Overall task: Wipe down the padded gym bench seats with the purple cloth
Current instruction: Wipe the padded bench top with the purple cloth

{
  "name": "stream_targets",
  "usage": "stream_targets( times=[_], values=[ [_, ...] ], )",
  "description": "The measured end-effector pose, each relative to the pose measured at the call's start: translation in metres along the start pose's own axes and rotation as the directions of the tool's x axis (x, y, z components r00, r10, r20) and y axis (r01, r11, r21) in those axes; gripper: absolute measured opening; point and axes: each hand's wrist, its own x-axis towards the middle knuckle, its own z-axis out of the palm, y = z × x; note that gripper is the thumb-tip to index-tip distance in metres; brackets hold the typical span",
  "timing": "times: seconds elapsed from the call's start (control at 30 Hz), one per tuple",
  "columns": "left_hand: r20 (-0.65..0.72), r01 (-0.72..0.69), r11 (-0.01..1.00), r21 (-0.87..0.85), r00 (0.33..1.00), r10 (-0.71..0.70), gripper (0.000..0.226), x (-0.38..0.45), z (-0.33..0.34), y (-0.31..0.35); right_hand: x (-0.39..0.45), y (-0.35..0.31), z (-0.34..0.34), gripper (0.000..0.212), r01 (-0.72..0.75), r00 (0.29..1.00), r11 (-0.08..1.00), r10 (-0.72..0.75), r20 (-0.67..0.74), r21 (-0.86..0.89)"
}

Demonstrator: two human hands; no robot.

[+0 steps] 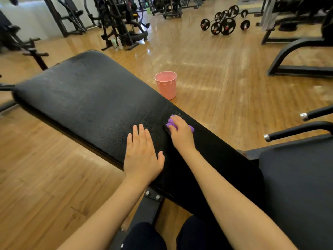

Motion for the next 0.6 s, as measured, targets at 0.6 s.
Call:
stream_targets(
  times=[0.6],
  values=[
    [-0.102, 0.158, 0.987, -0.025, 0.982, -0.160, 0.079, 0.039, -0.039, -0.114, -0.016, 0.019, -0.014, 0.039, 0.070, 0.997, 0.995, -0.067, 0.040, -0.075]
  ],
)
